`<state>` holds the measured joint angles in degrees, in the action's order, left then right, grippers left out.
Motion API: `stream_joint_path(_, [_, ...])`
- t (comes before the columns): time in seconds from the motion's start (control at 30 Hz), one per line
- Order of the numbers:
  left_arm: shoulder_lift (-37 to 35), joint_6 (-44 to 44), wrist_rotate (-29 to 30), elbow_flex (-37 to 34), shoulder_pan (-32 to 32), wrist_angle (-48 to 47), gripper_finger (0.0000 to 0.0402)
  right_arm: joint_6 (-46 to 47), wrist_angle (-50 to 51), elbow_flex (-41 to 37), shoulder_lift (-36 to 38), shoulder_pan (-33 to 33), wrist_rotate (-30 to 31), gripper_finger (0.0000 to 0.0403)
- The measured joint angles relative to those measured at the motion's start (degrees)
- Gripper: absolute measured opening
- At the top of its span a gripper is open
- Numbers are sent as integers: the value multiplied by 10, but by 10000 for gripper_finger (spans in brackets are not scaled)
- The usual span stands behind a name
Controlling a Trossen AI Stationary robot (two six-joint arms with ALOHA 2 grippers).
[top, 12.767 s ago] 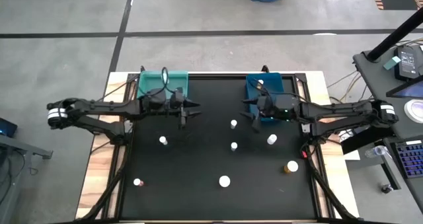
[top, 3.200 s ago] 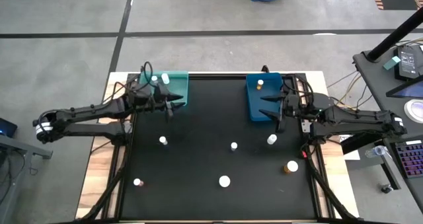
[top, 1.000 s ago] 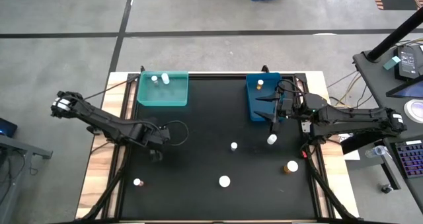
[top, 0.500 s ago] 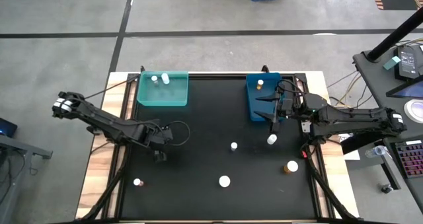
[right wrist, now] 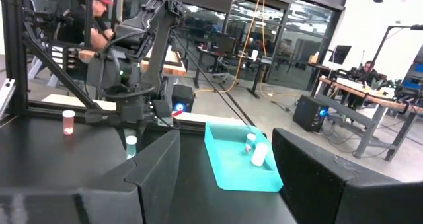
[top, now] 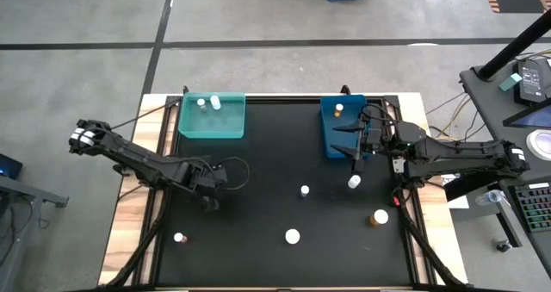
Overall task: Pick and place medicine bottles into bin by pill shape (circle, oval)
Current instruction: Put the blue tablet bottle into the blue bin
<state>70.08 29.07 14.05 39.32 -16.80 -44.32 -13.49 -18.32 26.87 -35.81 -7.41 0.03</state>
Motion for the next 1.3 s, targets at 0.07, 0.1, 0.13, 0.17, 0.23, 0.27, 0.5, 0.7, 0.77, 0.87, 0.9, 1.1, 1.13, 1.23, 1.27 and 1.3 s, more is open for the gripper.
stream_joint_path(0.07, [0,-9,-1,15,4,-1,87,7,-3,0,0,0,0,231])
stream_joint_path(0.1, [0,-14,-1,26,7,0,87,10,-7,0,-1,0,0,231])
stream_joint_path(0.13, [0,-24,-1,37,11,1,87,14,-11,0,-4,0,0,231])
stream_joint_path(0.17, [0,-33,-1,50,15,2,88,15,-17,0,-8,0,0,231])
stream_joint_path(0.23, [0,-54,-1,76,27,4,95,15,-33,0,-22,0,0,231])
stream_joint_path(0.27, [0,-63,-1,89,33,4,99,15,-43,0,-31,0,0,231])
stream_joint_path(0.5, [1,-119,-1,165,80,39,95,9,-51,49,-120,0,0,231])
stream_joint_path(0.7, [1,-190,-2,193,111,99,94,8,-46,104,-224,0,-17,231])
stream_joint_path(0.77, [1,-209,-2,200,117,107,94,9,-47,128,-258,0,-36,231])
stream_joint_path(0.87, [1,-234,-2,201,126,123,94,19,-47,165,-310,0,-77,231])
stream_joint_path(0.9, [1,-239,-1,201,127,129,94,20,-47,177,-327,0,-91,231])
stream_joint_path(1.1, [1,-255,-1,201,131,139,94,38,-45,251,-432,0,-143,231])
stream_joint_path(1.13, [1,-255,-1,201,131,139,94,39,-42,264,-449,0,-146,231])
stream_joint_path(1.23, [1,-252,-1,201,131,139,93,40,-15,308,-500,0,-161,231])
stream_joint_path(1.27, [1,-251,-1,201,131,139,93,40,-3,324,-516,0,-169,231])
stream_joint_path(1.3, [1,-251,-1,201,131,139,93,41,10,339,-532,0,-178,231])
